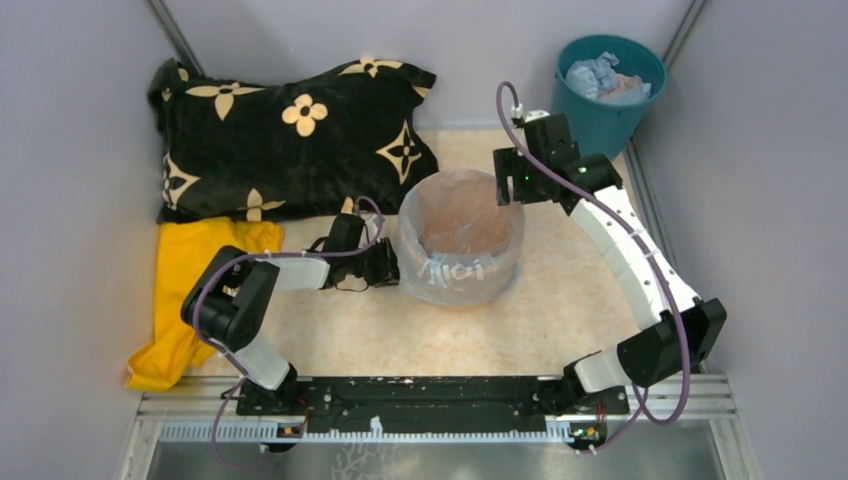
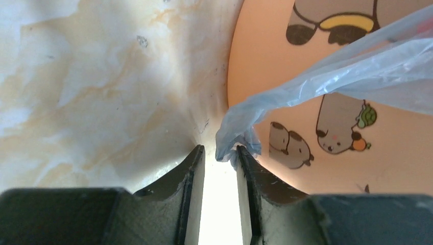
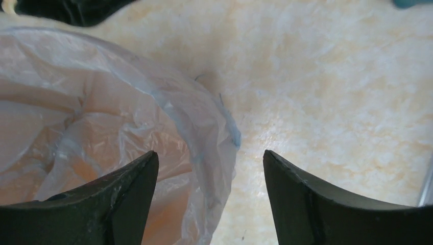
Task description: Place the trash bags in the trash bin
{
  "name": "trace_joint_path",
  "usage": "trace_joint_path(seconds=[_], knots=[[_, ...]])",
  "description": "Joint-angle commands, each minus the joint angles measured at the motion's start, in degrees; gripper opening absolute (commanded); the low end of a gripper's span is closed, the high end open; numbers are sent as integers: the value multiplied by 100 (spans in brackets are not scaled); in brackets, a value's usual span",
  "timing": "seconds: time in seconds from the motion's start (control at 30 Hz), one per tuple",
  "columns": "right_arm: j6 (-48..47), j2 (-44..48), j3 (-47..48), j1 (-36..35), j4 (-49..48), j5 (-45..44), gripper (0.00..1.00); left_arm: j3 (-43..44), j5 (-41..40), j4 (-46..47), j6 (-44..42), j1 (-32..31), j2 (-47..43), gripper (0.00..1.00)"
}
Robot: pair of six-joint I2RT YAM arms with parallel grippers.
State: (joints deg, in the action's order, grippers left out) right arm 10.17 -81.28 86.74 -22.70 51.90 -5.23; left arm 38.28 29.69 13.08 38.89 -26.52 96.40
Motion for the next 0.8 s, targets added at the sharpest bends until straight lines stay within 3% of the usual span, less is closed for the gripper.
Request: trace_joint_path(seconds=[0.0, 0.17, 0.37, 0.57, 0.77], knots=[[29, 231, 874, 40, 767, -652, 78, 15, -197, -827, -452, 28, -286, 37], [146, 532, 1140, 38, 1048, -668, 80, -72, -152, -916, -485, 51, -317, 37], [282, 589, 1448, -103, 1002, 1395, 70, -165, -278, -1013, -515, 51, -486, 38], [391, 146, 1604, -1096, 1257, 993, 70, -19, -278, -961, -457, 51, -426, 38], [805, -90, 764, -1570, 632, 1061, 69, 36, -267, -889, -419, 51, -391, 37]])
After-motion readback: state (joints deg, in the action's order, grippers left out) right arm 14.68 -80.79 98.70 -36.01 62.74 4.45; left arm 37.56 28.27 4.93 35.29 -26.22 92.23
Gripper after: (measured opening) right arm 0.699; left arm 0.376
